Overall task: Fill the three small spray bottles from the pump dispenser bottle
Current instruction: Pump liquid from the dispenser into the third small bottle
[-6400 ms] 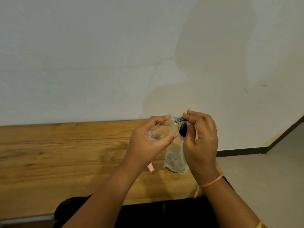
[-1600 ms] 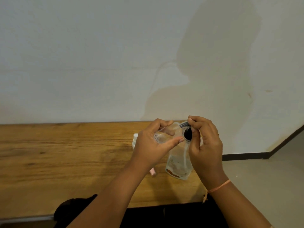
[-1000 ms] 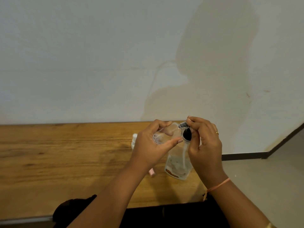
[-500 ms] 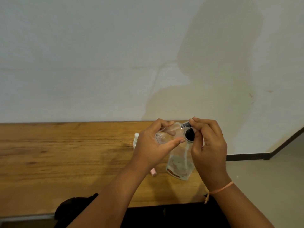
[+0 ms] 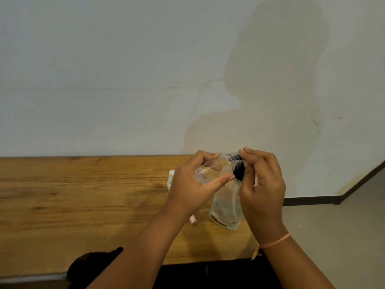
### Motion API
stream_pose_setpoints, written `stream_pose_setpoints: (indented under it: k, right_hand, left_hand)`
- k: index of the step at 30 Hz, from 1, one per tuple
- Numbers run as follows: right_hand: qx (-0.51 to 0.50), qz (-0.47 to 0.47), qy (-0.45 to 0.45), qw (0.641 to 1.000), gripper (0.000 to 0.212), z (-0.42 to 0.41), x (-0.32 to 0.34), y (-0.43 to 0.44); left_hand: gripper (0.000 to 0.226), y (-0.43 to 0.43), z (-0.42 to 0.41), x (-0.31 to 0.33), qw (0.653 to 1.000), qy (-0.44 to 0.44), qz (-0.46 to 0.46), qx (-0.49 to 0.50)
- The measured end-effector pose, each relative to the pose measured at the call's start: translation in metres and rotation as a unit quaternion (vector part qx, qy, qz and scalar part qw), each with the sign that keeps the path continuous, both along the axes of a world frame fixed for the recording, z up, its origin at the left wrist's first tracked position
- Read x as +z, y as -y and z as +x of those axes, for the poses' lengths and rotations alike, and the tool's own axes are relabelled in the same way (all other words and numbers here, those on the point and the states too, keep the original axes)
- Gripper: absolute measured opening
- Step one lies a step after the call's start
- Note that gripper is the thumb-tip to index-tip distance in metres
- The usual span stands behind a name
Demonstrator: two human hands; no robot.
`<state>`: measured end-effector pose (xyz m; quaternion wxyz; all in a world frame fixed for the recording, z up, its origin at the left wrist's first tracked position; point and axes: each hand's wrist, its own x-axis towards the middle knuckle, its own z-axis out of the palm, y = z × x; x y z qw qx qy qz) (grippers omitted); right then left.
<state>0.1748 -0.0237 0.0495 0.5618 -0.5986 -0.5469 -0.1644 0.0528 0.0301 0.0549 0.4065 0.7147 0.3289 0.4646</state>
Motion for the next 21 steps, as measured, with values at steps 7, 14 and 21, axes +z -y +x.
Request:
stream_pose_setpoints:
  k: [7,14,21]
  right_hand:
    - [0.006,-0.018,-0.003,1.000,0.029,0.003,-0.008,-0.004]
    - [0.002,0.008,-0.036,0.999,0.029,-0.003,0.003,0.001]
    - [0.009,-0.018,-0.013,1.000,0.028,0.001,-0.006,-0.002]
  left_hand:
    - [0.033,-0.004,0.004,-0.012,0.999,0.014,-0.032,0.003]
    - [0.037,-0.001,0.000,0.000,1.000,0.005,0.023,-0.001]
    - [0.036,-0.005,0.002,-0.009,1.000,-0.003,-0.026,-0.005]
